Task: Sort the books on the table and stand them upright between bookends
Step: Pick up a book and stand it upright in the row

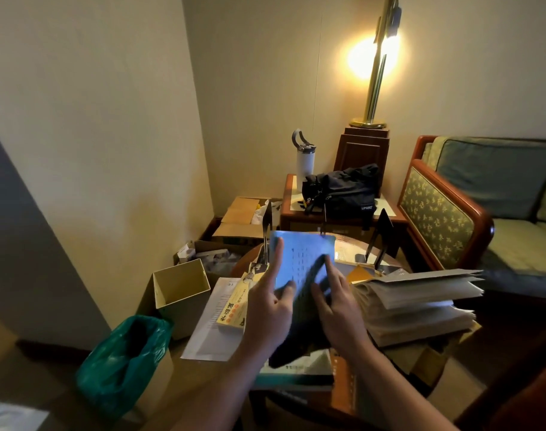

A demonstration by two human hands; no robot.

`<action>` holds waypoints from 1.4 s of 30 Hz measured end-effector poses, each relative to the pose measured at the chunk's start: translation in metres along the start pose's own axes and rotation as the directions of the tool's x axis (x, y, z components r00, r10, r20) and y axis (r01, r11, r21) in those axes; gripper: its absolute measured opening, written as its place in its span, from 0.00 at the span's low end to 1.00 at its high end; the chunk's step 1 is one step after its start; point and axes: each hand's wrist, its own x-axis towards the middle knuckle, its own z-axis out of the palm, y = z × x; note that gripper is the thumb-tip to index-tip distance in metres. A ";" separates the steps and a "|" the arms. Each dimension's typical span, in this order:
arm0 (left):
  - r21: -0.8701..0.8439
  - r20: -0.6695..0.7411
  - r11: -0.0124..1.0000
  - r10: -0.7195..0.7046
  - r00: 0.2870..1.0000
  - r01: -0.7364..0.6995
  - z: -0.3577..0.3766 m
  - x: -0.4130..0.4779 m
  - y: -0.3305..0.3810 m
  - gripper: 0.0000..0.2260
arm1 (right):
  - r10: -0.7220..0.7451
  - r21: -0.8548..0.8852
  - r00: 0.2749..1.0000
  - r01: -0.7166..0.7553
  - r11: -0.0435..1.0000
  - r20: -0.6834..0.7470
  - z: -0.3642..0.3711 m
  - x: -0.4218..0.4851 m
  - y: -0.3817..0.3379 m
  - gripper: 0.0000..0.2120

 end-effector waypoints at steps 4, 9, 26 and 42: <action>0.186 -0.045 0.955 0.245 0.968 -0.233 0.005 0.003 -0.001 0.41 | -0.004 0.243 1.000 0.004 0.970 0.001 -0.007 0.010 -0.036 0.28; 0.128 0.005 0.950 0.287 0.958 -0.285 0.010 -0.012 -0.004 0.37 | 0.026 0.391 0.994 -0.065 0.918 0.104 -0.009 0.002 -0.048 0.32; 0.122 0.250 0.981 0.116 0.961 -0.150 0.003 0.010 -0.005 0.16 | 0.181 0.293 0.955 -0.246 0.924 0.234 -0.079 0.029 -0.064 0.33; 0.326 0.095 0.939 -0.144 0.985 0.106 -0.020 0.177 -0.085 0.20 | 0.147 0.235 0.986 -0.124 0.964 -0.081 -0.017 0.187 -0.065 0.36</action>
